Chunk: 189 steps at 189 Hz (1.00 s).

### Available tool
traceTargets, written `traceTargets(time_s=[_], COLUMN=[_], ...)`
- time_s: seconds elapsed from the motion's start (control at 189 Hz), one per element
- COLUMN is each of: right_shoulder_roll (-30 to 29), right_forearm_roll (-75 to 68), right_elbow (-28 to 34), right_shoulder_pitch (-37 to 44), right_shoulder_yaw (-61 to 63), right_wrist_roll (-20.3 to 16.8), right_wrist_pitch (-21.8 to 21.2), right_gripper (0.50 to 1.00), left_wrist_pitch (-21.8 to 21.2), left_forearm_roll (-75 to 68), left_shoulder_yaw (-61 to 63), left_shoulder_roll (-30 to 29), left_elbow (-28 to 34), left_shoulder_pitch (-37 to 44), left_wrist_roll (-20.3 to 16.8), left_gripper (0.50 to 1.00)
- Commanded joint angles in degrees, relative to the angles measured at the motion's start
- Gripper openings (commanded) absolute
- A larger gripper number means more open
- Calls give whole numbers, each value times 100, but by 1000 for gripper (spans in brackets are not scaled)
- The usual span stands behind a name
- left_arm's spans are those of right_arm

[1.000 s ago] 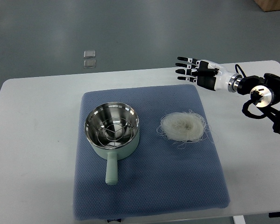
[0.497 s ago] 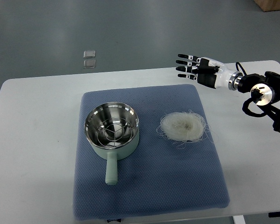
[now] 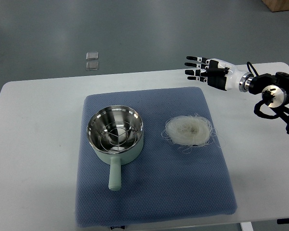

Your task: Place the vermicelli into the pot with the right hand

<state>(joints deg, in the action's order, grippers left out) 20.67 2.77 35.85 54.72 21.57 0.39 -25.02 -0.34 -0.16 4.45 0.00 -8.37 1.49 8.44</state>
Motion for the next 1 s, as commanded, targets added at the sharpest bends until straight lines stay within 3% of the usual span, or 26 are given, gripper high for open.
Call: traceTargets(time_s=[0.0,0.381,0.571,0.725,0.847,0.915,0.995], right_shoulder_roll=[-2,288,745,824,1088,1158,1132], right_forearm_roll=[329,1762,3343,4865,5576,5857,6121], right_elbow=[36,150,1055,1319,1723,1846,1899], right_shoulder_pitch=[74,206,232,443,628,663,689], right_shoulder_yaw=[14,32,23,23,-39,-39,-39], right_wrist_roll=[23,427,822,1060,1139,1130,1130], right_wrist_pitch=[-11,-187,-213,-240,-504,-977,-998], right_gripper=[930,930,928,928,928,928,928], left_wrist_pitch=[-1,-1,-1,-1,-1,-1,-1], left_forearm_roll=[-1,-1,-1,-1,-1,-1,-1], left_shoulder_yaw=[-6,-6,-6,-6,-6,-6,-6], left_shoulder_roll=[0,0,0,0,0,0,0], left_elbow=[2,2,2,2,2,2,2], left_shoulder_pitch=[0,0,0,0,0,0,0], left_wrist_roll=[0,0,0,0,0,0,0], left_gripper=[1000,1000,1000,1000,1000,1000,1000])
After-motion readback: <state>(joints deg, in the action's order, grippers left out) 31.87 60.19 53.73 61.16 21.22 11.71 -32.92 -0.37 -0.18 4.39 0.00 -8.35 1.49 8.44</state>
